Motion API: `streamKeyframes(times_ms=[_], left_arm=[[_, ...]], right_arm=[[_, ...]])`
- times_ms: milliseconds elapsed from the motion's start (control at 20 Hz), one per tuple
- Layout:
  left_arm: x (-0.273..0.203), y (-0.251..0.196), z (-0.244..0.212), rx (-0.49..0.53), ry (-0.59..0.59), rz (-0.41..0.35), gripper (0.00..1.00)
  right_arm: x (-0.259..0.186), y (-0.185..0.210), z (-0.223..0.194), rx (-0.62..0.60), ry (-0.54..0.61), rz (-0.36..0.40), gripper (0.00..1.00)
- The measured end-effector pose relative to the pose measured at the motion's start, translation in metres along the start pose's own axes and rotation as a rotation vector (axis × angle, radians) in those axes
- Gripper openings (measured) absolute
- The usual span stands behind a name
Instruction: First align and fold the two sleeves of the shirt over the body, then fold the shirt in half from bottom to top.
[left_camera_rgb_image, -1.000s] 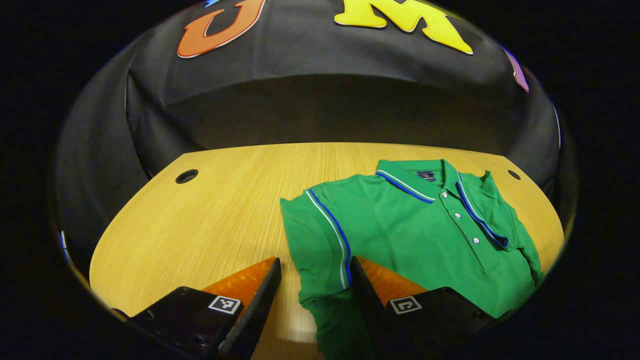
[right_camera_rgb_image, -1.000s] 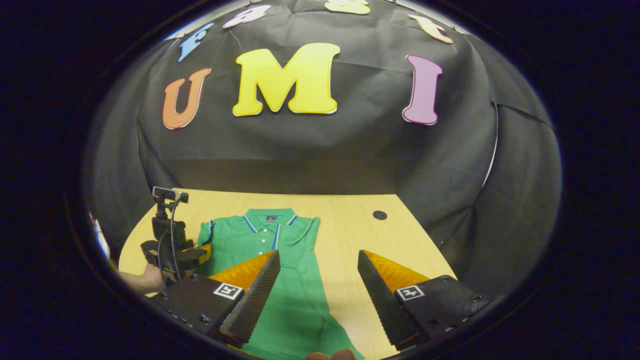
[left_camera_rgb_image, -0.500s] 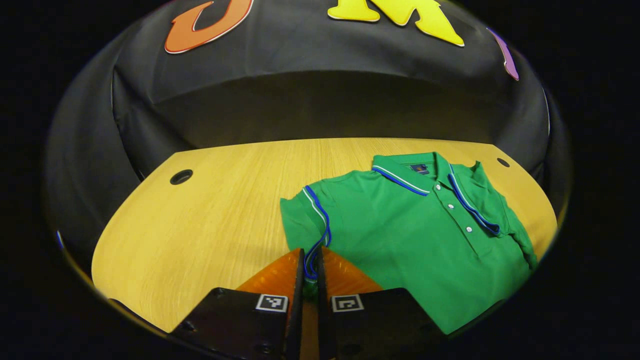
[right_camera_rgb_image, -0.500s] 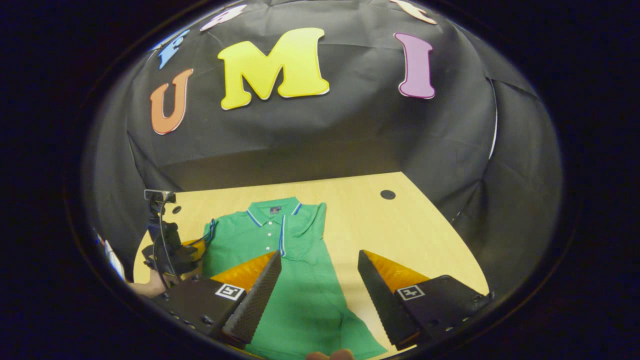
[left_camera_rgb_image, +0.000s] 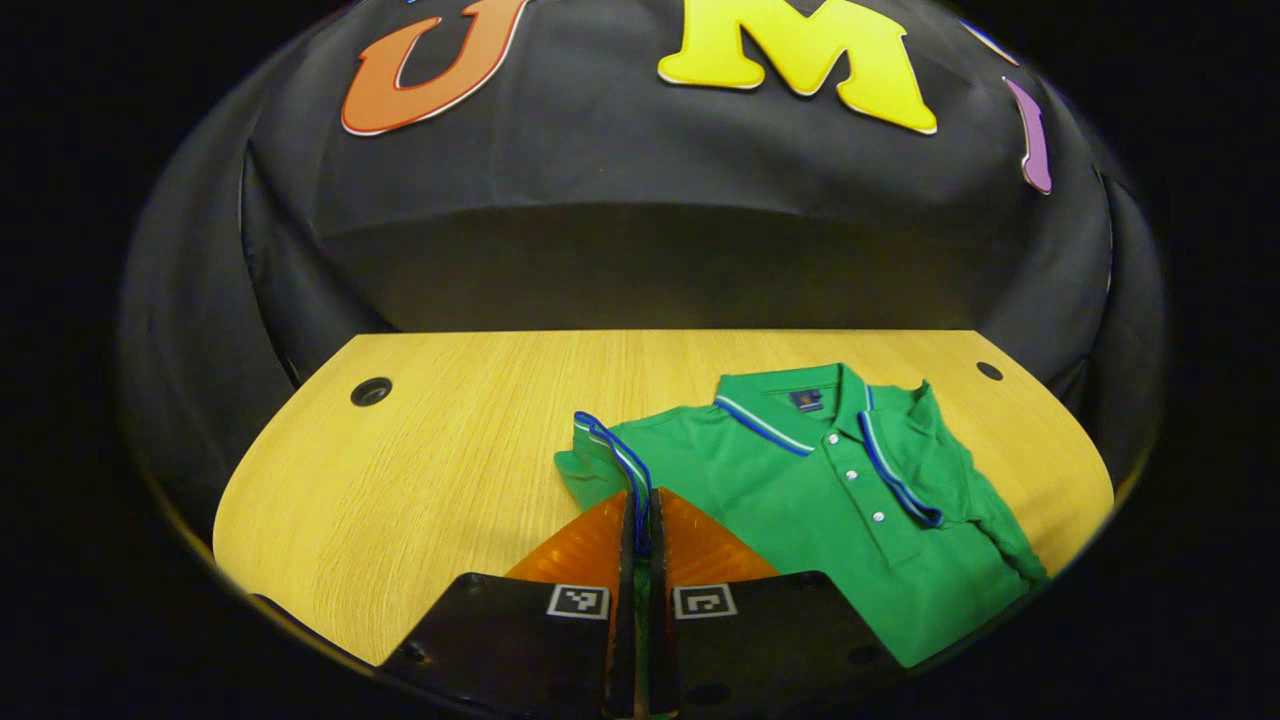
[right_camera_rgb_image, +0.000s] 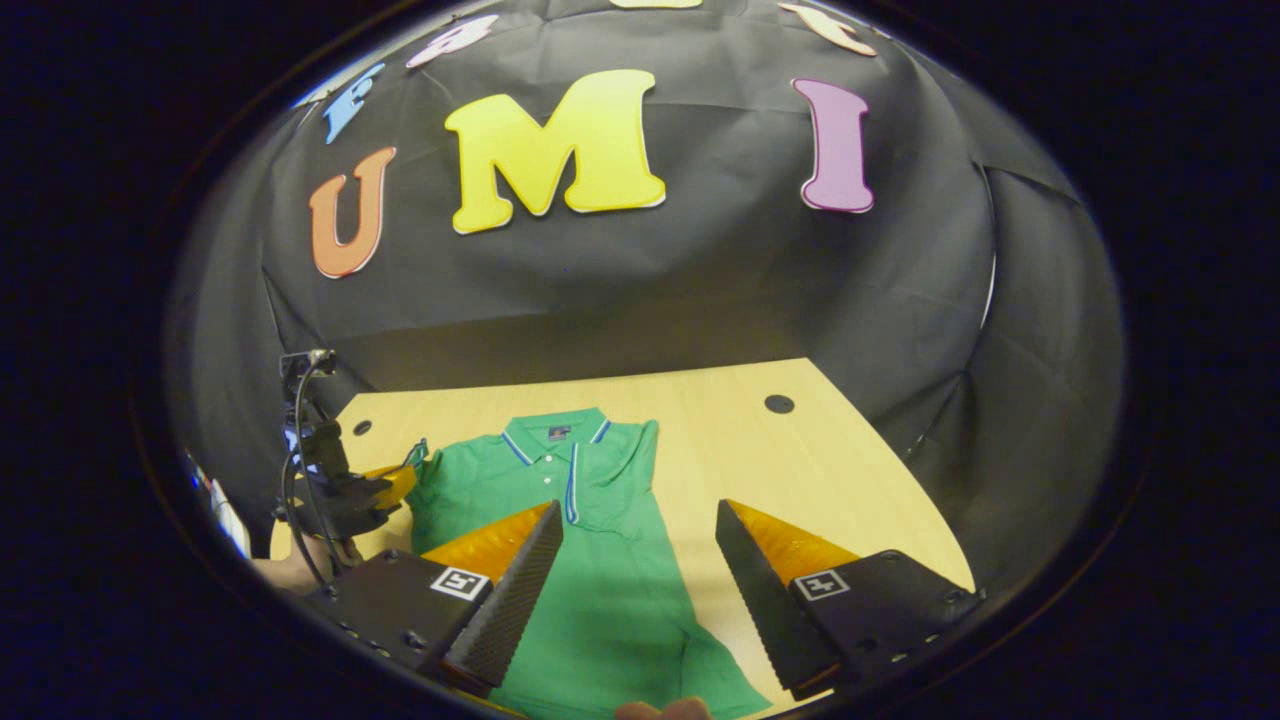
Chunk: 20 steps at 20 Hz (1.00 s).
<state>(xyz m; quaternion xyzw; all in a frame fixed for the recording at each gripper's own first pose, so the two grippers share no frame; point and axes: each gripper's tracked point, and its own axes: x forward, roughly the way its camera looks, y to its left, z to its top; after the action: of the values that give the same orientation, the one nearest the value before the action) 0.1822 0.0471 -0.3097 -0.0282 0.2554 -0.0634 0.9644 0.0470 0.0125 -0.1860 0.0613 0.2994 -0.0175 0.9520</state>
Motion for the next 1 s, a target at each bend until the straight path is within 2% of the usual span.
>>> streamKeyframes(times_ms=[150,350,550,650,750,800,900,1000], left_arm=[[0.0,-0.037,0.019,0.027,-0.024,-0.051,0.11],[0.009,-0.091,0.017,0.036,-0.002,-0.109,0.11],[0.024,-0.122,0.003,0.005,0.021,-0.114,0.14],[0.018,-0.13,0.0,0.001,0.023,-0.114,0.29],[0.013,-0.127,0.011,-0.001,-0.013,-0.085,0.7],[0.005,-0.124,0.017,-0.001,-0.032,-0.071,0.84],[-0.013,-0.113,0.031,0.002,-0.068,-0.029,1.0],[-0.039,-0.105,0.047,0.001,-0.112,-0.017,1.0]], right_arm=[[-0.013,-0.016,0.002,0.002,-0.023,-0.02,0.94],[-0.032,-0.044,0.002,0.014,-0.049,-0.064,0.95],[-0.05,-0.067,-0.011,0.036,-0.044,-0.097,0.94],[-0.054,-0.069,-0.013,0.024,-0.045,-0.098,0.94],[-0.057,-0.066,-0.011,0.006,-0.053,-0.089,0.95],[-0.057,-0.063,-0.009,-0.001,-0.058,-0.079,0.95],[-0.058,-0.051,-0.003,-0.018,-0.076,-0.051,0.94],[-0.061,-0.037,0.006,-0.044,-0.112,-0.012,0.93]])
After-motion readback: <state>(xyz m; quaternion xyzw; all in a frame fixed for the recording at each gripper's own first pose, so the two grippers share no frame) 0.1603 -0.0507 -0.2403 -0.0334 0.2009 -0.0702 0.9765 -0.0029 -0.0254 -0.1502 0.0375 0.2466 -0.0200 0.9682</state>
